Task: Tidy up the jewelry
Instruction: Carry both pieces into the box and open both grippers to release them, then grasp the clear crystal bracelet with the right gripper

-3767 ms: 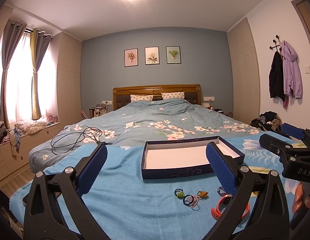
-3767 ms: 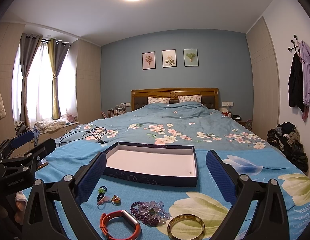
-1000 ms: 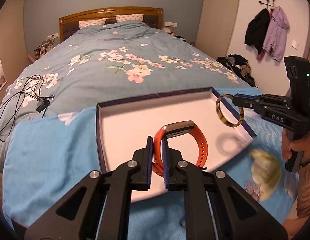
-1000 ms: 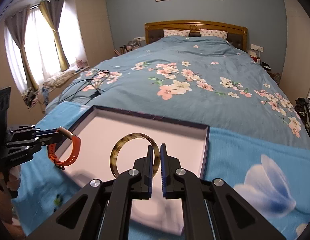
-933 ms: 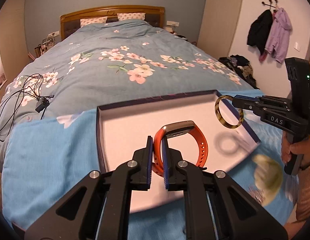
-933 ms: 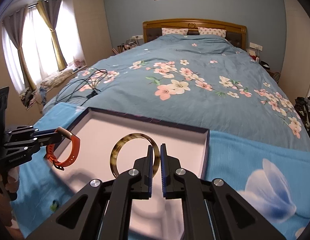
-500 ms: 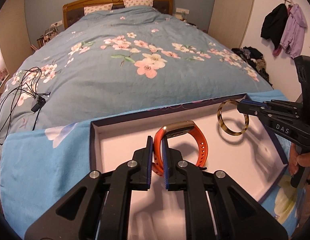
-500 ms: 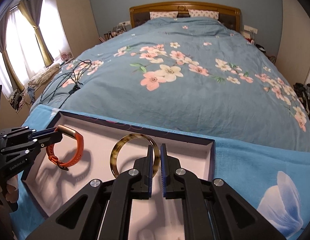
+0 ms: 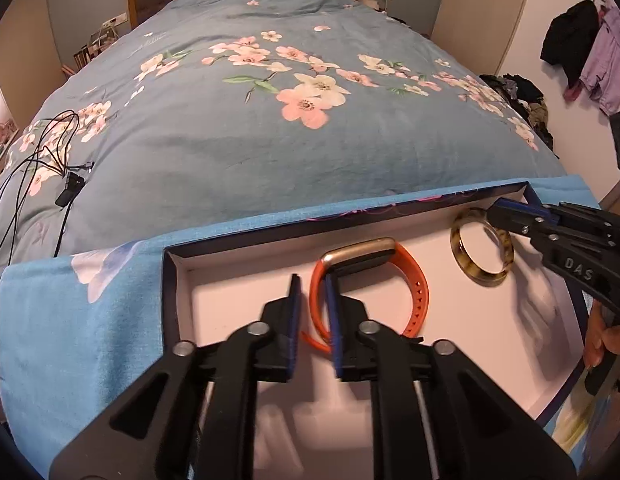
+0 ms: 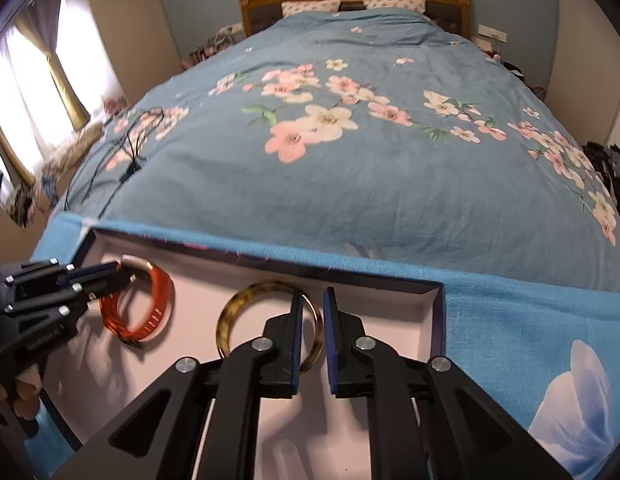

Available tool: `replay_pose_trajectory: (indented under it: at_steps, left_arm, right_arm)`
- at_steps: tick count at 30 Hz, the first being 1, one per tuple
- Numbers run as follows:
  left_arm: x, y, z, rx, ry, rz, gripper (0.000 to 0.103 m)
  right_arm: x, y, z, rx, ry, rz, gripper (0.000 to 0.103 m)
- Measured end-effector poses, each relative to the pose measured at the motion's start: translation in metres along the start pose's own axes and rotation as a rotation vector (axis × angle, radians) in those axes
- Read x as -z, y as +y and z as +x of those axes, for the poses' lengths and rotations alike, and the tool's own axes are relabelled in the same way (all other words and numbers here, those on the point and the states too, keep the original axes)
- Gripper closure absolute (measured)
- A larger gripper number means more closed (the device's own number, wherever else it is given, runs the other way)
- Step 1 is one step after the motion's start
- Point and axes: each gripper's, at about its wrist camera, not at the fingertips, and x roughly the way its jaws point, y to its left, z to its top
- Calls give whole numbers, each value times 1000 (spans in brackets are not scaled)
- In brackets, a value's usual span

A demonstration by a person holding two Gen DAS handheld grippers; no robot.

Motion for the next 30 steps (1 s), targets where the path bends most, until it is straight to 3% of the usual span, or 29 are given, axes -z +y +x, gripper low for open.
replay_pose_trajectory:
  at_steps: [3,4,6,9,12,21,30]
  left_arm:
    - [4,1,-6,-9,-25,-5,70]
    - [6,1,-12,-30,-54,-10,69]
    - [15,2,-30,-41,-110,-12,57]
    - [32,0,-61,-41,-203,2,51]
    - [55,-5,-89,-24,-262,27,48]
    - [153,-31,-153,54,-344,119,44]
    - [215,-53,-162,66,-313,150,43]
  right_arm:
    - [2,1,-18,-3,-51,-4,79]
    - [3,1,-26,-11,-74,-9,78]
    - [11,3,-49,-46,-126,-28,69]
    - [29,9,-83,-93,-186,-86,61]
    - [60,19,-115,-153,-223,-158,60]
    - [153,35,-144,-222,-159,-270,60]
    - [203,41,-144,-225,-94,-276,60]
